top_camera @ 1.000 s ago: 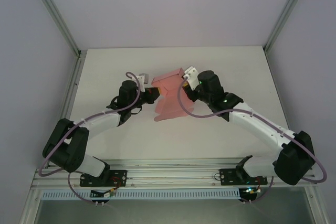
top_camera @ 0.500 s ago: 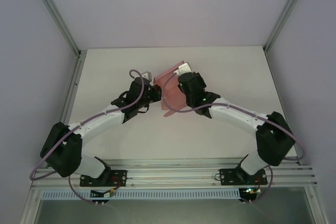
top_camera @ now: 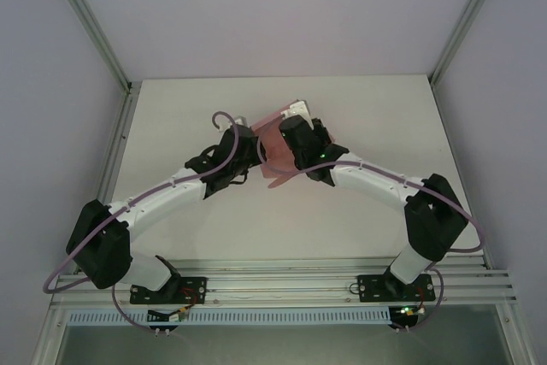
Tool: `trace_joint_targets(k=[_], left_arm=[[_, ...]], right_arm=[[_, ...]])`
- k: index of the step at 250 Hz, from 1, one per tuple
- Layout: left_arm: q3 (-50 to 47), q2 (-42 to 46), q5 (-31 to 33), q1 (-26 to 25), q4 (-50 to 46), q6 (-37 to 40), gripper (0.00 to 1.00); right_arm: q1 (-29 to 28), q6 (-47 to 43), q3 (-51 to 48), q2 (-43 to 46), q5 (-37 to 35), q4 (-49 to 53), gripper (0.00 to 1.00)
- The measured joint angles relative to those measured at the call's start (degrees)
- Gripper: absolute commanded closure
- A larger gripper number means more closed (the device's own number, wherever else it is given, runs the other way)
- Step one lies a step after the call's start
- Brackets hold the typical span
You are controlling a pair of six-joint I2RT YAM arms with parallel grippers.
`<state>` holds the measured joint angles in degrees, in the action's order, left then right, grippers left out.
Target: Assemble paper box
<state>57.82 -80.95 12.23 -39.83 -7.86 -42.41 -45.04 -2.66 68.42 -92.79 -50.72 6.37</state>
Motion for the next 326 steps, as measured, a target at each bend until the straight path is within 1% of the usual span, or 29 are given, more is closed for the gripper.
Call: trace_joint_targets(k=[7,17,33,52,64,81,95,102,110,114,145,162,178,203,234,260,290,326], left_arm=[[0.0,-0.04,0.42,-0.11,-0.2,0.17,1.0],[0.0,-0.04,0.96,-0.17,-0.35,0.37,1.0],[0.0,-0.11,1.88,-0.17,-0.37,1.68,1.0],[0.24,-0.61,2.34,-0.17,-0.44,3.78,1.0],[0.57,-1.05,2.67,-0.17,-0.66,5.29,1.0],[1.44,-1.66,3.65,-0.17,-1.29,7.82,1.0],[1.86,-1.88,4.66,-0.15,-1.44,9.77,1.0],[1.97,-1.88,5.05,-0.15,-1.51,10.82,1.0],[2.01,-1.88,5.44,-0.15,-1.49,12.15,1.0],[2.01,-1.86,5.49,-0.15,-1.49,12.81,1.0],[2.01,-1.81,5.33,0.33,-1.46,19.89,1.0],[2.08,-1.81,3.96,0.92,-1.73,25.73,1.0],[2.89,-1.84,2.03,1.46,-3.96,31.67,1.0],[6.1,-2.64,-1.77,2.12,-8.9,42.36,1.0],[9.38,-4.13,-7.06,2.27,-14.84,58.29,1.0],[12.92,-6.88,-9.68,2.27,-23.52,71.58,1.0],[18.93,-12.17,-8.52,2.27,-32.65,83.6,1.0],[27.15,-19.76,-4.42,2.05,-41.38,93.74,1.0]], right_arm=[[0.35,1.09,-0.09,0.48,1.62,0.98,0.64],[1.05,1.6,-0.42,1.42,4.22,2.21,0.6],[2.05,2.93,-1.92,4.0,9.79,3.74,0.51],[3.06,3.98,-3.8,7.8,15.8,5.01,0.47],[3.15,4.79,-4.57,10.29,19.02,5.7,0.41],[3.02,5.77,-5.05,13.66,23.34,6.54,0.27],[2.97,5.88,-5.55,16.87,26.71,6.71,0.2],[2.97,6.23,-6.03,18.6,28.13,6.64,0.13],[2.97,6.43,-6.91,20.87,29.68,6.51,0.03],[2.99,7.13,-7.32,21.9,30.21,6.54,0.0],[2.93,7.72,-12.13,30.4,32.17,5.31,0.0],[3.13,8.81,-15.1,35.06,31.8,4.9,0.0],[3.96,10.6,-17.22,38.8,31.43,4.94,0.0],[6.51,13.9,-19.8,44.24,30.12,5.44,0.0],[9.29,17.33,-22.18,49.48,28.65,7.37,0.0],[10.67,19.39,-22.91,51.41,28.65,9.68,0.0],[11.3,20.7,-23.08,51.32,28.7,11.85,0.0],[11.65,21.33,-23.23,50.34,28.74,13.55,0.0]])
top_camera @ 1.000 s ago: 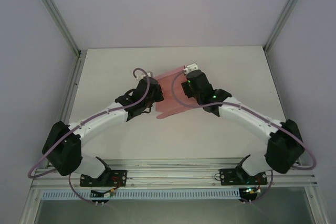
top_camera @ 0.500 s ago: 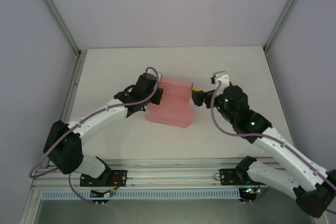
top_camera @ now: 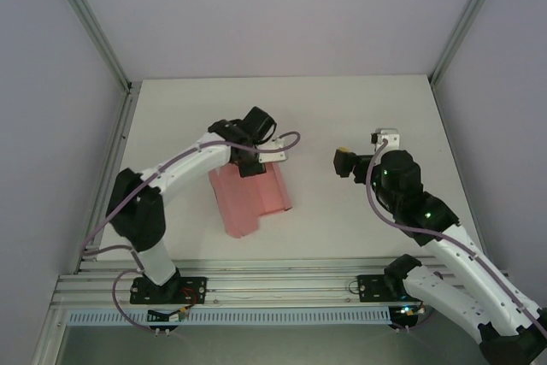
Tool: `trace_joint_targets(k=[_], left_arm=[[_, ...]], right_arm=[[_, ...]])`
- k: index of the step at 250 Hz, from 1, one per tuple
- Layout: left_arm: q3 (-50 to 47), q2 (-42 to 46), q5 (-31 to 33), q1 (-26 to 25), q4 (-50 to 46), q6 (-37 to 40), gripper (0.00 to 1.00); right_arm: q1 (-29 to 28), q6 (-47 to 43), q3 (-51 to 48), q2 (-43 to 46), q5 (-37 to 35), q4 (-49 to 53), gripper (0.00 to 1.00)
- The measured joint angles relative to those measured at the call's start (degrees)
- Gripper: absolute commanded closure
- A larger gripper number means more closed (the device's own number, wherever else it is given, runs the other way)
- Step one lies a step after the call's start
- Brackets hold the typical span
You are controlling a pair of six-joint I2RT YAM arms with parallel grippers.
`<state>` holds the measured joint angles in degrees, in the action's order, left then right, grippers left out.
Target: Assemble paper box
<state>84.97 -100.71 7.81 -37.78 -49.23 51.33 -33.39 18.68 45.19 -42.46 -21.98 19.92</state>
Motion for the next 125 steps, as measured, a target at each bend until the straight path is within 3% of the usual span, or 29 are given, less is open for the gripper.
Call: trace_joint_targets(k=[62,125], left_arm=[[8.5,-14.32,11.41,-2.8,-7.63,10.93,1.0],[7.61,-19.56,17.44,-6.67,-3.02,16.79,1.0]], right_arm=[[0.44,0.09,-0.37,-0.42,0.17,1.99,0.0],[1.07,0.17,-1.27,0.85,0.44,2.75,0.0]])
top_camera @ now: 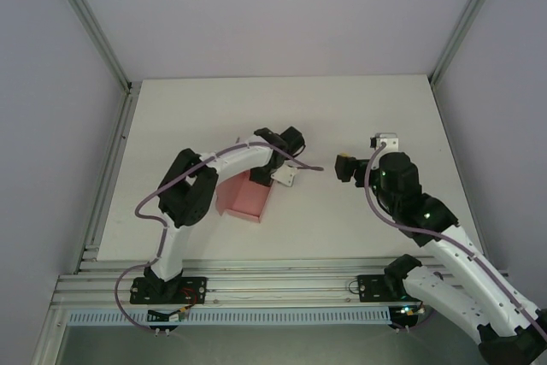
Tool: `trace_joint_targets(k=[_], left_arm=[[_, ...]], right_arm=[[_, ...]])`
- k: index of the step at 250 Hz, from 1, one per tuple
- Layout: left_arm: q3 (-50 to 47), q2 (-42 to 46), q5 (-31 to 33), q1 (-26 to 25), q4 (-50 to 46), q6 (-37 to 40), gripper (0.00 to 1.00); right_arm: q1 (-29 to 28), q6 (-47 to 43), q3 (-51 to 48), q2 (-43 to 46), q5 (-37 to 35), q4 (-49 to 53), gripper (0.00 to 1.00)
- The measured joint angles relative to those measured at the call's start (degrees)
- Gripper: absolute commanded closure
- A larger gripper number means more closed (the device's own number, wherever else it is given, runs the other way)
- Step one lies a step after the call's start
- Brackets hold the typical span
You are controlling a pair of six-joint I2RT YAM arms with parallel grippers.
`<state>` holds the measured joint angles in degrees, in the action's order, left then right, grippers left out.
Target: Assemble paper box
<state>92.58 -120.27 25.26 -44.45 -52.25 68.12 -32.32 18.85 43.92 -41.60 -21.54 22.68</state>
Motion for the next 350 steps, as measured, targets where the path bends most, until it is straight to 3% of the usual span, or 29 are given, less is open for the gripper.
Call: trace_joint_targets(k=[78,118,149,184,202,295,316,326,350], left_arm=[[-12.31,3.56,5.73,-3.52,25.68,7.19,1.0],[-17.2,3.76,5.7,-4.57,42.01,10.16,1.0],[-18.27,3.69,4.09,-5.01,47.06,10.64,1.0],[-18.14,4.28,1.07,-5.03,46.86,9.2,0.73],[-18.6,5.07,-1.11,-5.09,46.8,7.67,0.65],[-18.95,15.76,-5.42,-5.31,42.88,2.93,0.43],[-18.95,19.67,-6.84,-5.33,42.77,0.76,0.29],[-18.93,21.38,-7.3,-5.31,42.75,-1.27,0.01],[-18.75,25.81,-9.2,-4.7,42.73,-8.94,0.0]], right_arm=[[0.15,-0.02,-0.04,1.66,0.7,0.61,0.0],[0.46,0.0,-0.13,2.21,1.05,0.96,0.0],[0.46,0.0,-0.15,2.69,1.2,1.25,0.0],[0.63,0.02,-0.17,2.8,1.27,1.73,0.0],[0.83,0.02,-0.2,2.78,1.33,1.92,0.0],[2.14,0.04,-0.22,1.18,3.08,2.91,0.0],[2.58,0.02,-0.22,0.22,4.09,3.13,0.0],[2.93,-0.02,-0.22,-0.63,4.79,3.13,0.0],[4.26,-0.59,0.44,-3.98,7.34,3.17,0.0]])
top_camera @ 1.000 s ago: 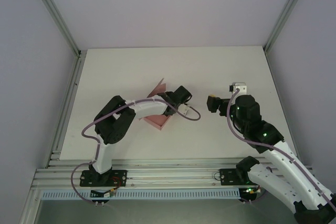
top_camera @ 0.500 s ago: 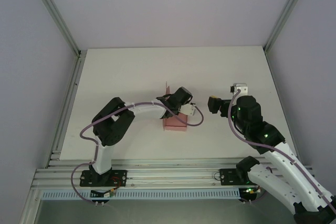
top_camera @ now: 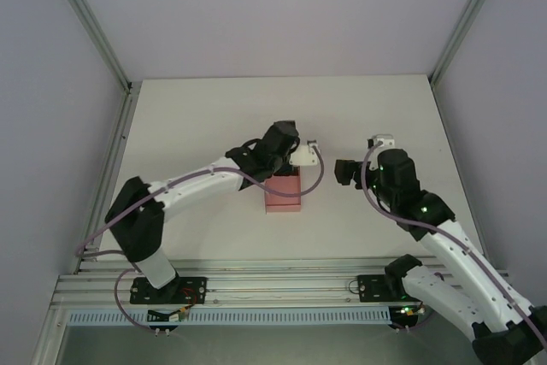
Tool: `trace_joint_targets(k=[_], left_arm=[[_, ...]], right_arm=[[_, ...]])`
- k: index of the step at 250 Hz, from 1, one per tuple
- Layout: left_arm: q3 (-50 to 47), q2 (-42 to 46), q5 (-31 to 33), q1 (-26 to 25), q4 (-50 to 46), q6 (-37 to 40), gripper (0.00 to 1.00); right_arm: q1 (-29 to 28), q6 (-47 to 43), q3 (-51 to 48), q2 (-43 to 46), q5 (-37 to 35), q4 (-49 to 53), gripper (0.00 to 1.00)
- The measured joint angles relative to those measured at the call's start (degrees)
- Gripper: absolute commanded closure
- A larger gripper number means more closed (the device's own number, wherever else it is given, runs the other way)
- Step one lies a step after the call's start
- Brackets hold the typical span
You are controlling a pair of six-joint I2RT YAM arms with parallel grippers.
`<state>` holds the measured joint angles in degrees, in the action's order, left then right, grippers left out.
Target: Assemble paper box
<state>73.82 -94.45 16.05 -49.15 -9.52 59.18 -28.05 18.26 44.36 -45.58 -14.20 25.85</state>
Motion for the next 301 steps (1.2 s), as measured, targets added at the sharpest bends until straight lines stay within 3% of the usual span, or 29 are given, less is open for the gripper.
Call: trace_joint_targets(k=[49,101,144,182,222,248,277,301], left_arm=[[-0.87,12.98,-4.83,6.27,2.89,-23.02,0.0],[-8.02,29.64,4.83,18.86,4.33,-53.29,0.0],[-19.91,33.42,9.75,25.35,-2.21,-71.23,0.0],[-26.43,30.36,7.15,26.01,-10.29,-77.24,0.0],[-28.96,30.77,7.04,26.05,-12.98,-80.3,0.0],[-30.29,32.17,7.15,26.1,-12.87,-81.4,0.0],[-31.04,33.66,7.21,26.1,-12.85,-82.12,0.0],[-31.39,34.47,7.48,26.1,-12.81,-82.14,0.0]], right_arm=[[1.86,-6.16,5.14,-12.24,9.75,-0.37,0.0],[1.86,-23.45,13.94,-29.88,25.46,-1.81,0.0],[1.75,-34.77,24.65,-47.76,33.75,-0.61,0.04],[1.05,-36.33,34.82,-61.86,35.3,0.0,0.12],[-0.94,-36.83,35.65,-67.14,33.44,-0.15,0.25],[-2.82,-36.22,35.65,-68.63,31.26,-0.63,0.39],[-4.09,-33.97,35.43,-69.26,28.74,-2.14,0.61],[-4.0,-30.27,34.18,-69.24,26.21,-5.25,0.69]])
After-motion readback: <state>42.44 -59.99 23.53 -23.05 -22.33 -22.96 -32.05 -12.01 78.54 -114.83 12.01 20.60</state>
